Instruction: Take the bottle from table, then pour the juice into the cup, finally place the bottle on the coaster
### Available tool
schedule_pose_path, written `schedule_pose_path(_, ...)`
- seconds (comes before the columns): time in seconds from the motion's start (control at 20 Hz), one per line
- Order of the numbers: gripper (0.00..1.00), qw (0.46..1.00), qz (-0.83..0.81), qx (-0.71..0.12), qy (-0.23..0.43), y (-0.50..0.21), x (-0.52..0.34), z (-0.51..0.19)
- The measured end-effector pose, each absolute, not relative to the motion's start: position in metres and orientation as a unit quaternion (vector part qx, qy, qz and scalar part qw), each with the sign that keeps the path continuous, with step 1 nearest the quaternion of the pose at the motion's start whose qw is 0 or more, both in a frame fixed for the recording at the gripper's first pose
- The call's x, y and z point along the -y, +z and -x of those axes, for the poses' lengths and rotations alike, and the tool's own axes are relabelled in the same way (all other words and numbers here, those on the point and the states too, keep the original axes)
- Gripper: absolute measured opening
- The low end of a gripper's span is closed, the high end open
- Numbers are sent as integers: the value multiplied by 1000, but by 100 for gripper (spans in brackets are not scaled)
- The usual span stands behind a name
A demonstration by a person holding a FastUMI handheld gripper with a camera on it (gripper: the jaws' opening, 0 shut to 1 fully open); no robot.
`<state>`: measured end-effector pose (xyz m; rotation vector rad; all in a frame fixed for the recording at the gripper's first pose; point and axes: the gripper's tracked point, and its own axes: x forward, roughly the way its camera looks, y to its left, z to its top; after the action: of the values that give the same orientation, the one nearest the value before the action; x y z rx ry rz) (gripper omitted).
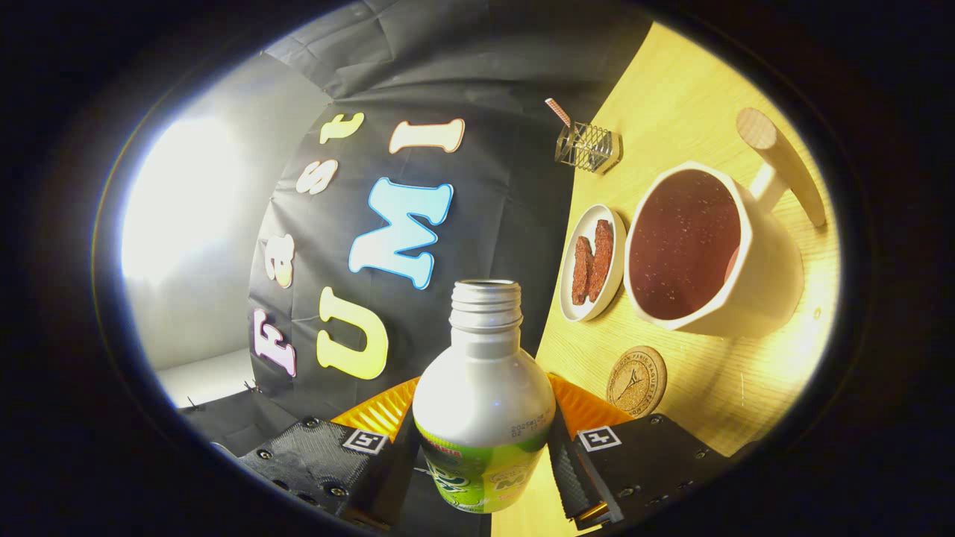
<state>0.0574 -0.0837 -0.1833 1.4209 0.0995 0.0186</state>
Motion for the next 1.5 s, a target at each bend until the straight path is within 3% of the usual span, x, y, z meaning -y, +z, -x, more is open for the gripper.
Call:
schedule_pose_path(0.65,77,675,-738,-26,-5,-183,87,-57)
schedule_pose_path(1.5,77,623,-782,-13,-27,-187,91,-58)
